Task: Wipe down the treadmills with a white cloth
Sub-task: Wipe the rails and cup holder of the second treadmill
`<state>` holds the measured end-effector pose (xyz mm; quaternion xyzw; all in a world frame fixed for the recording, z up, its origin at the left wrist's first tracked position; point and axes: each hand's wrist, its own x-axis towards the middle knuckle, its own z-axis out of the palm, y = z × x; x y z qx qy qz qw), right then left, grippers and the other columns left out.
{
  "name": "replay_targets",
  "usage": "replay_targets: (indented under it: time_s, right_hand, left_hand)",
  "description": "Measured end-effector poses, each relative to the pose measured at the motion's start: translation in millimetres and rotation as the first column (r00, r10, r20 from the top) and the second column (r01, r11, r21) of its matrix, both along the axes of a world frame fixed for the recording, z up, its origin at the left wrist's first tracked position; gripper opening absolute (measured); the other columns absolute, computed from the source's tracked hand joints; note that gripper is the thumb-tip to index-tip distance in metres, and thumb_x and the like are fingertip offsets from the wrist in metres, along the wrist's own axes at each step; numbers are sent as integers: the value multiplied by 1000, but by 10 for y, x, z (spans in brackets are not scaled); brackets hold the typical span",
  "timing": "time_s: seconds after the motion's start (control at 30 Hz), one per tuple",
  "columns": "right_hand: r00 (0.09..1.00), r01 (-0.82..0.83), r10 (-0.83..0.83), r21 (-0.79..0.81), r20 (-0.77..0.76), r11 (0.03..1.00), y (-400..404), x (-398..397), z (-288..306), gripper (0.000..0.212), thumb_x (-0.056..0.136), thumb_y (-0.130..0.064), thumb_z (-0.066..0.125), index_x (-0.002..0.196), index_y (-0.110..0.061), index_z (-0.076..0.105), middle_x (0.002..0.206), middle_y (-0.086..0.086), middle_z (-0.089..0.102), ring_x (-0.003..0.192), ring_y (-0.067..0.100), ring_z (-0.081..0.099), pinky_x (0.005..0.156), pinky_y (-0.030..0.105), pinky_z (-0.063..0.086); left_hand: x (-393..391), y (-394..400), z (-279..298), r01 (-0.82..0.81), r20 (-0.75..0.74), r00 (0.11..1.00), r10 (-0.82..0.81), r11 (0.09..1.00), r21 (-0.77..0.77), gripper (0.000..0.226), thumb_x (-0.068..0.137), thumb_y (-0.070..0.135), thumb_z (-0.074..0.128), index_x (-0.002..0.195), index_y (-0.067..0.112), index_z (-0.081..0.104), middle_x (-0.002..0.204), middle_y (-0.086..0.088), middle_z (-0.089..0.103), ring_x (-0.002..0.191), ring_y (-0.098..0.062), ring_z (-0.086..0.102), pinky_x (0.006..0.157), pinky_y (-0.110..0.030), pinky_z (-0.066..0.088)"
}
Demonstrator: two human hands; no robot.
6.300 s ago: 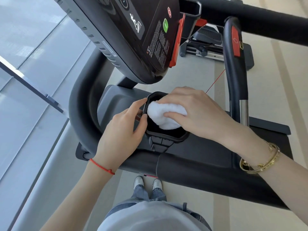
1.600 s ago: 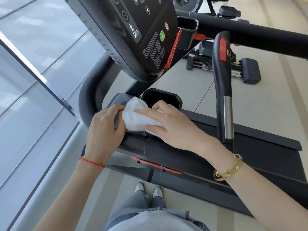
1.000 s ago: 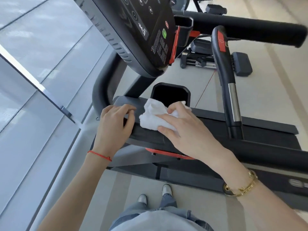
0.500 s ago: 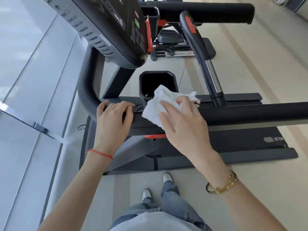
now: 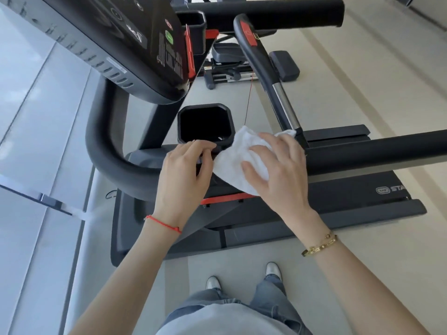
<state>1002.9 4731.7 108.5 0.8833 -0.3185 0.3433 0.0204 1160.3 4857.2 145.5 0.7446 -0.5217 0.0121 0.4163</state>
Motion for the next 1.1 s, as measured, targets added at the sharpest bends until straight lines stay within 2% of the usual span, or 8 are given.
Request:
replay_targets:
  time_s: [0.17, 0.3, 0.53, 0.8, 0.97, 1.1]
  right_hand:
    - [989, 116, -113, -30, 91, 993, -477, -476, -18, 36, 95, -43, 51, 89, -14, 71, 119, -3, 66, 108, 25, 47, 90, 38, 42]
    - [991, 87, -79, -74, 111, 993, -731, -739, -59, 34, 95, -40, 50, 89, -14, 72, 117, -1, 66, 104, 27, 49, 87, 36, 42]
    - [986, 98, -78, -133, 146, 986, -1306, -1362, -138, 34, 95, -37, 49, 86, -13, 70, 113, 0, 67, 100, 30, 51, 84, 38, 43]
    - [982, 133, -109, -153, 155, 979, -1969, -2121, -158, 34, 95, -38, 49, 84, -13, 69, 109, 1, 68, 99, 33, 52, 84, 41, 44]
    - [979, 138, -110, -161, 170, 977, -2257, -2453, -163, 35, 95, -38, 49, 84, -13, 70, 108, 2, 69, 98, 34, 54, 84, 39, 43]
    - [977, 138, -108, -164, 182, 977, -2430, -2655, -172, 34, 95, -37, 50, 84, -12, 70, 108, 2, 69, 98, 34, 54, 83, 40, 43]
  left_hand:
    - [-372, -326, -54, 18, -21, 1000, -18, 999, 32, 22, 98, 12, 51, 111, 14, 68, 100, 4, 68, 95, -14, 62, 81, -35, 53]
    - [-744, -641, -63, -13, -12, 1000, 14, 997, 70, 19, 98, 18, 52, 106, 19, 69, 98, 10, 68, 93, -11, 62, 76, -29, 51]
    - [-1321, -1137, -120, -70, 93, 994, 57, 987, 147, 18, 97, 15, 54, 100, 15, 72, 84, 3, 70, 79, -20, 62, 74, -39, 51]
    - [-1989, -1731, -128, -71, 99, 993, 59, 990, 123, 17, 95, 12, 56, 97, 14, 72, 86, 4, 70, 79, -19, 63, 70, -37, 51]
    - [-2306, -2031, -129, -64, 108, 993, 50, 989, 131, 17, 95, 12, 56, 96, 15, 72, 82, 6, 70, 77, -17, 62, 66, -29, 48]
    - [-2500, -2210, -130, -64, 112, 993, 49, 988, 138, 17, 95, 12, 55, 96, 15, 72, 80, 6, 69, 74, -16, 61, 64, -31, 48]
